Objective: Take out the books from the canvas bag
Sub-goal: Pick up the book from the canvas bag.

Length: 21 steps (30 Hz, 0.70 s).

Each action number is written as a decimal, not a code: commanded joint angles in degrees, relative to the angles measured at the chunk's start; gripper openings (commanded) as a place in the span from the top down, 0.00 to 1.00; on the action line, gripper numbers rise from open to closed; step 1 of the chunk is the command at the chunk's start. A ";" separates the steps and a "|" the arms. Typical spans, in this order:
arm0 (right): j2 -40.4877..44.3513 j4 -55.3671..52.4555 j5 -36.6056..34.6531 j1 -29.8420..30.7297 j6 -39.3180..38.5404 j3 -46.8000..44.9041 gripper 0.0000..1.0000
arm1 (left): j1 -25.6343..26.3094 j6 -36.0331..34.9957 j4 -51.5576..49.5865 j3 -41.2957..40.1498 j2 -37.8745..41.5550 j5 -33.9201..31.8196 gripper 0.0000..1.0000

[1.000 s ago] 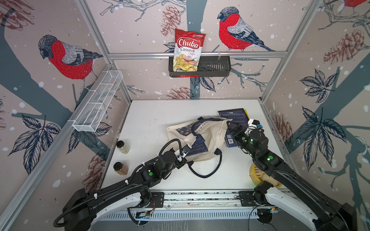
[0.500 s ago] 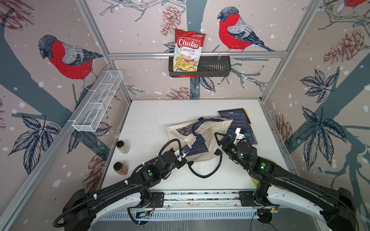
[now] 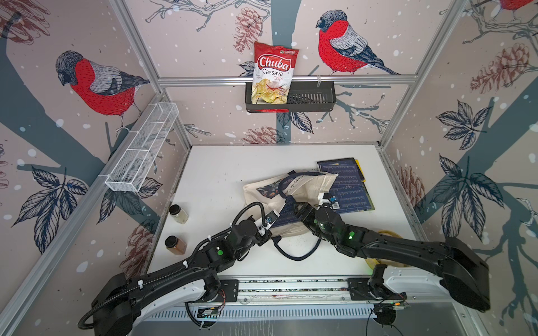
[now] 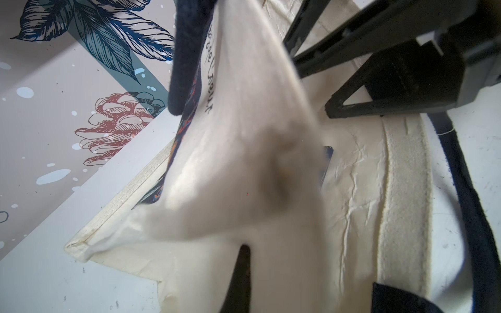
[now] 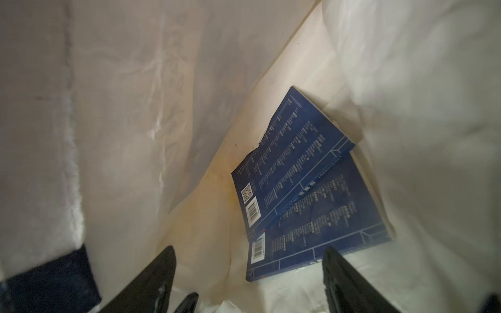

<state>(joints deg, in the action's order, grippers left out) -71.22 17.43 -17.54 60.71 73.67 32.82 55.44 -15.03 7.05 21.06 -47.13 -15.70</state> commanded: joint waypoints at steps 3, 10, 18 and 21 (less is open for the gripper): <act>-7.44 4.04 3.37 0.03 3.60 1.26 0.16 | 0.02 -0.44 3.34 0.12 -0.09 0.85 1.00; -17.66 9.85 7.48 -1.49 6.37 2.80 0.17 | 0.07 -0.28 3.94 -0.09 0.07 1.19 1.00; -27.98 18.71 11.50 -3.93 9.14 4.42 0.18 | 0.06 -0.18 3.94 -0.05 -0.44 1.68 1.00; -30.51 22.44 8.02 -3.21 9.15 4.56 0.21 | 0.09 -0.18 3.89 -0.06 -0.73 2.22 1.00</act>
<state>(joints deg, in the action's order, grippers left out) -100.07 37.21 -8.95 57.01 81.28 37.39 55.40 -15.00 6.98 20.88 -47.81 -15.16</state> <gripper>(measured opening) 0.791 0.053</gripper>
